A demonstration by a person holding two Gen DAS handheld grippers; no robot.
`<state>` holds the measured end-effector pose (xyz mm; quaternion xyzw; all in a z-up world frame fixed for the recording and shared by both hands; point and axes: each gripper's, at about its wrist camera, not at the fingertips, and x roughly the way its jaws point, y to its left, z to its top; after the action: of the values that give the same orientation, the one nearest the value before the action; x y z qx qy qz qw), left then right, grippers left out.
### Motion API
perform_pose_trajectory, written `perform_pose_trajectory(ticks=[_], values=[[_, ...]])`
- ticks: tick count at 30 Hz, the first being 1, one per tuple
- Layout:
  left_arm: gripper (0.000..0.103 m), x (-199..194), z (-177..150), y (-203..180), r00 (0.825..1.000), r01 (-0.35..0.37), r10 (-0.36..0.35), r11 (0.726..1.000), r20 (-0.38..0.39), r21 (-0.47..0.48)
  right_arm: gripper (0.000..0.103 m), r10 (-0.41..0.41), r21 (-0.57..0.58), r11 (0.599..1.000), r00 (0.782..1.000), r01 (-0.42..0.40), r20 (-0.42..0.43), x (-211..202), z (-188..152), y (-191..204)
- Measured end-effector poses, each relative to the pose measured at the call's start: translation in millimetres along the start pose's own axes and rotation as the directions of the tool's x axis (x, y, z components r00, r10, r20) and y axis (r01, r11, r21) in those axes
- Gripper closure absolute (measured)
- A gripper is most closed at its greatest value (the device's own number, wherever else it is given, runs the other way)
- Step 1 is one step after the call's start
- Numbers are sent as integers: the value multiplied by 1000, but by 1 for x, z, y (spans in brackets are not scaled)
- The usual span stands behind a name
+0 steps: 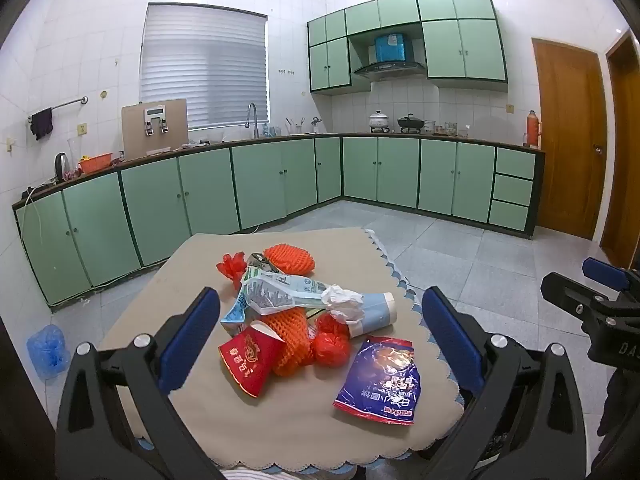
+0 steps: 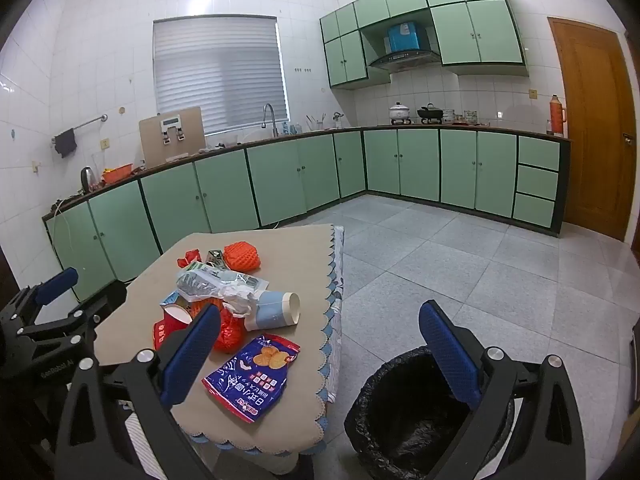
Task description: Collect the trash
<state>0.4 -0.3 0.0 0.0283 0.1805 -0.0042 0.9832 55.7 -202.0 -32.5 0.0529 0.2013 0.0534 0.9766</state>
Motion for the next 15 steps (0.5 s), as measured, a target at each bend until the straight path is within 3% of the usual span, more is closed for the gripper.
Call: perform_pose_trajectory(ticks=[15], values=[[5,0,0,0,1000,-1,1,1000,11,-4,6,-2,-3,1000,1000,2,-2,2,1,1]])
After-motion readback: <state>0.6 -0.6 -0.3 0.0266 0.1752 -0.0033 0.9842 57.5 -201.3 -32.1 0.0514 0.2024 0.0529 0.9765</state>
